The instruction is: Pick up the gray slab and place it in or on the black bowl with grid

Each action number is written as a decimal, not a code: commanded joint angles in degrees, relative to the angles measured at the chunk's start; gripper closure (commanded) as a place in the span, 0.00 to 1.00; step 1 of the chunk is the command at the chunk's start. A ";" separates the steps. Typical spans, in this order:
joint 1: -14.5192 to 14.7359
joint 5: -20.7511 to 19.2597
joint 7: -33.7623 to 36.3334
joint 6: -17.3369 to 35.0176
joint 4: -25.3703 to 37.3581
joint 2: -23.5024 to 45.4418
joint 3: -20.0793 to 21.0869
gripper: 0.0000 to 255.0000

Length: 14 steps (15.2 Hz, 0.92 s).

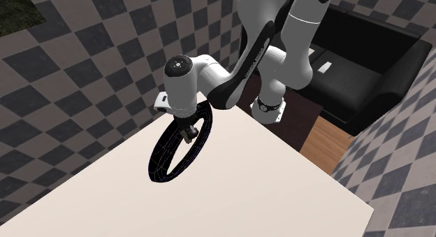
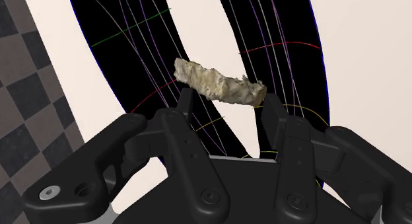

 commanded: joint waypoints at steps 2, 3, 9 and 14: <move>-0.03 -0.02 0.00 0.91 -0.34 0.52 -0.07 1.00; -0.03 -0.02 -0.01 0.91 -0.34 0.52 -0.07 1.00; -0.03 -0.02 0.00 0.91 -0.34 0.52 -0.07 0.00; 0.03 0.00 0.03 -1.29 0.36 -0.97 0.12 0.00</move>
